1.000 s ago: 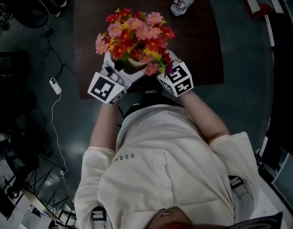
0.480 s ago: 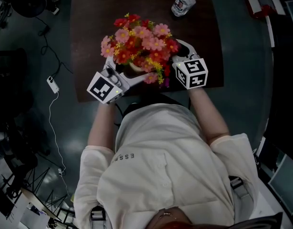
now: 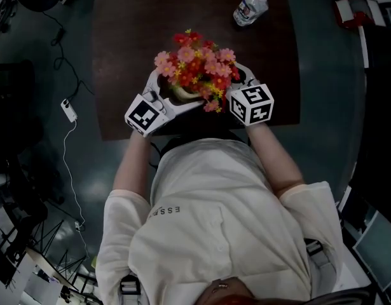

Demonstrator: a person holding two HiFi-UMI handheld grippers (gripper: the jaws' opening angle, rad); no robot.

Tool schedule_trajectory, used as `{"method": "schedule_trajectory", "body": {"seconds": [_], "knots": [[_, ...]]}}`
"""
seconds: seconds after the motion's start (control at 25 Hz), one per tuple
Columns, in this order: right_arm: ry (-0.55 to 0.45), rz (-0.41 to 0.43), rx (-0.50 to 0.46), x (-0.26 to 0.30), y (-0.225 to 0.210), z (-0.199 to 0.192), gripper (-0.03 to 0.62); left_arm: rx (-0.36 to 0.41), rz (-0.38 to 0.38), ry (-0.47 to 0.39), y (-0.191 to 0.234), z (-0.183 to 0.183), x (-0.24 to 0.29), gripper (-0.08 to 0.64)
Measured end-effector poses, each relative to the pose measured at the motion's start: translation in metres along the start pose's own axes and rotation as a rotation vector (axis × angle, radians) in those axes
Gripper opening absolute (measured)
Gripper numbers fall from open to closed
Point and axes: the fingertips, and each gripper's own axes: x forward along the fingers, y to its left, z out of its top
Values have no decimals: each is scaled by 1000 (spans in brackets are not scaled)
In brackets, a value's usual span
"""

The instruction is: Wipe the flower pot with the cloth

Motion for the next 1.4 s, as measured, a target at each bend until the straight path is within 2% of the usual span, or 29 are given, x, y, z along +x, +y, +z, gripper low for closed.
{"method": "schedule_trajectory", "body": {"seconds": [0.16, 0.32, 0.44, 0.68, 0.84, 0.92, 1.16, 1.36, 1.4], "knots": [[61, 1, 32, 9, 0, -33, 46, -5, -25, 67, 3, -39, 2, 518], [82, 8, 52, 19, 0, -51, 46, 32, -46, 134, 10, -71, 2, 518], [75, 26, 95, 22, 5, -57, 46, 35, -51, 147, 12, -82, -1, 520], [66, 33, 101, 24, 13, -59, 46, 59, -53, 201, 16, -90, -7, 520], [74, 14, 125, 22, 15, -58, 48, 94, 22, 272, 21, -98, -14, 520], [79, -3, 132, 16, 16, -56, 46, 107, 81, 273, 23, -96, -23, 514], [81, -52, 141, -5, 24, -50, 47, 70, 272, 302, 42, -90, -62, 515], [56, -106, 159, -40, 45, -49, 48, -16, 382, 217, 28, -65, -113, 475], [49, -119, 161, -47, 51, -50, 47, -19, 409, 195, 23, -57, -125, 443]]}}
